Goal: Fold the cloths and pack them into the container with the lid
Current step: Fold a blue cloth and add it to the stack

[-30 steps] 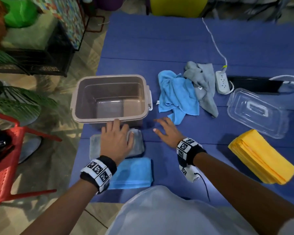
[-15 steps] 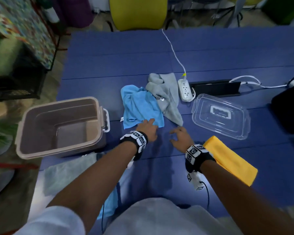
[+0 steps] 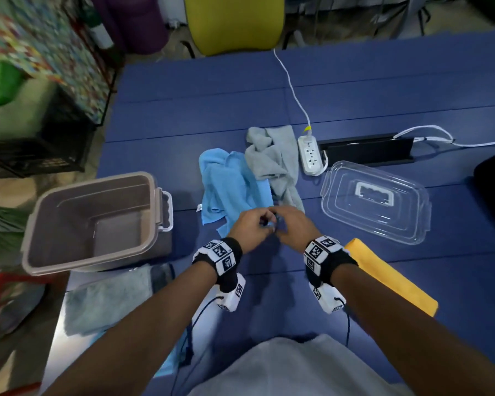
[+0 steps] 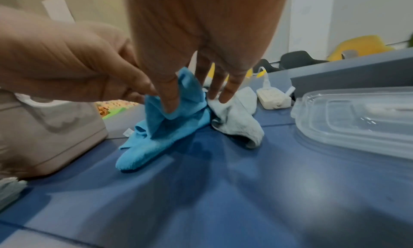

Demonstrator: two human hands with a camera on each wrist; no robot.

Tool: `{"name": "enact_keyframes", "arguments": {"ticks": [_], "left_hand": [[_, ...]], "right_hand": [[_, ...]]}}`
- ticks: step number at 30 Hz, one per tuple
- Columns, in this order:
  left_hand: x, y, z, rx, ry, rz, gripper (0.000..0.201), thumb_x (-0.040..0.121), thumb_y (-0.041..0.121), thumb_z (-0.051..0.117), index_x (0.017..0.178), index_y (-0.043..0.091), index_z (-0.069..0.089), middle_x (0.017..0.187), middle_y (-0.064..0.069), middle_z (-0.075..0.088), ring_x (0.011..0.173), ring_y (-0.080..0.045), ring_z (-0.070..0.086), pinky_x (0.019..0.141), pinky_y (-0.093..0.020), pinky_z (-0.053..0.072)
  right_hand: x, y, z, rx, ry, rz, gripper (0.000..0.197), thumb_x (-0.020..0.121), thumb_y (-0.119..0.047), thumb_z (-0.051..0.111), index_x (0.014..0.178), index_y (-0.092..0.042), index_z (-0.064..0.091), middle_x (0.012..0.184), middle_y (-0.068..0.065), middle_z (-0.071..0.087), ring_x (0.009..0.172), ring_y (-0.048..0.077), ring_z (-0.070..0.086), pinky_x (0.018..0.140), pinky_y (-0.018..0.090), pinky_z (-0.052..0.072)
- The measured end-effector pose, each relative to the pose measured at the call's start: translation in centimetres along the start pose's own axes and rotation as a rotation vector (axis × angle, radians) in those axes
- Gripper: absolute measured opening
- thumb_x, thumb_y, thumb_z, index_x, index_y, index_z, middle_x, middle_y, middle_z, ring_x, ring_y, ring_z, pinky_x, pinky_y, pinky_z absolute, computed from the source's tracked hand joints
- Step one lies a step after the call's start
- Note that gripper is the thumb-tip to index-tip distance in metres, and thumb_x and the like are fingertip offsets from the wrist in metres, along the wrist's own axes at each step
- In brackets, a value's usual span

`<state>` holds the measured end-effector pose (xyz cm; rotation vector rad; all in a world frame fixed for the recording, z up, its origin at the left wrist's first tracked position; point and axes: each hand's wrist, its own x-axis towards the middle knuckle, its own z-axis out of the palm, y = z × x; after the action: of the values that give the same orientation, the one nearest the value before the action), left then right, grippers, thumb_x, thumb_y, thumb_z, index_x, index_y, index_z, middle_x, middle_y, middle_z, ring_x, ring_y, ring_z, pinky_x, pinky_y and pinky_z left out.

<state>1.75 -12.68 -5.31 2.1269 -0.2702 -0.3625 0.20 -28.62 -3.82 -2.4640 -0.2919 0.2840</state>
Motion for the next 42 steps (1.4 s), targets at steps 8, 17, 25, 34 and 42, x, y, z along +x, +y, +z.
{"name": "enact_keyframes", "arguments": {"ticks": [8, 17, 25, 34, 42], "left_hand": [[-3.9, 1.1, -6.9, -0.132, 0.052, 0.085, 0.013, 0.089, 0.014, 0.064, 0.1, 0.011, 0.058, 0.083, 0.009, 0.052, 0.076, -0.006, 0.049, 0.079, -0.031, 0.045], [-8.4, 13.0, -16.5, -0.159, 0.441, 0.403, 0.027, 0.098, 0.026, 0.044, 0.074, 0.014, 0.044, 0.068, 0.001, 0.036, 0.065, -0.013, 0.035, 0.061, -0.033, 0.029], [-9.3, 15.3, -25.8, 0.031, 0.693, 0.449, 0.028, 0.093, 0.031, 0.048, 0.067, 0.023, 0.044, 0.063, 0.009, 0.036, 0.061, -0.006, 0.034, 0.059, -0.03, 0.028], [-9.6, 10.3, -28.1, -0.039, 0.774, 0.25, 0.031, 0.086, 0.028, 0.05, 0.057, 0.022, 0.042, 0.054, 0.01, 0.039, 0.056, -0.002, 0.032, 0.056, -0.027, 0.026], [-9.0, 7.2, -27.1, -0.143, 0.707, 0.157, 0.019, 0.092, 0.018, 0.054, 0.074, 0.023, 0.058, 0.071, 0.002, 0.058, 0.066, -0.011, 0.052, 0.061, -0.024, 0.041]], "right_hand": [[-0.3, -5.7, -2.3, 0.042, 0.143, -0.282, 0.024, 0.089, -0.025, 0.056, 0.093, -0.005, 0.068, 0.091, 0.007, 0.061, 0.084, 0.019, 0.058, 0.076, 0.017, 0.035], [-1.4, -13.3, -5.7, 0.232, 0.23, -0.318, 0.042, 0.087, -0.047, 0.054, 0.107, -0.012, 0.065, 0.093, 0.008, 0.068, 0.086, 0.022, 0.061, 0.08, 0.034, 0.047], [-3.0, -11.3, -5.4, 0.483, 0.102, -0.037, 0.066, 0.078, -0.057, 0.063, 0.085, 0.008, 0.061, 0.071, 0.01, 0.05, 0.064, 0.017, 0.043, 0.058, 0.029, 0.033], [-5.9, -8.3, -10.0, 0.307, 0.297, -0.059, 0.024, 0.089, -0.028, 0.067, 0.068, -0.018, 0.066, 0.054, -0.015, 0.055, 0.054, -0.005, 0.044, 0.057, 0.013, 0.037], [-7.4, -6.4, -13.0, 0.003, -0.116, -0.124, 0.02, 0.083, -0.035, 0.069, 0.081, -0.016, 0.073, 0.065, -0.006, 0.065, 0.058, -0.001, 0.05, 0.058, 0.018, 0.043]]}}
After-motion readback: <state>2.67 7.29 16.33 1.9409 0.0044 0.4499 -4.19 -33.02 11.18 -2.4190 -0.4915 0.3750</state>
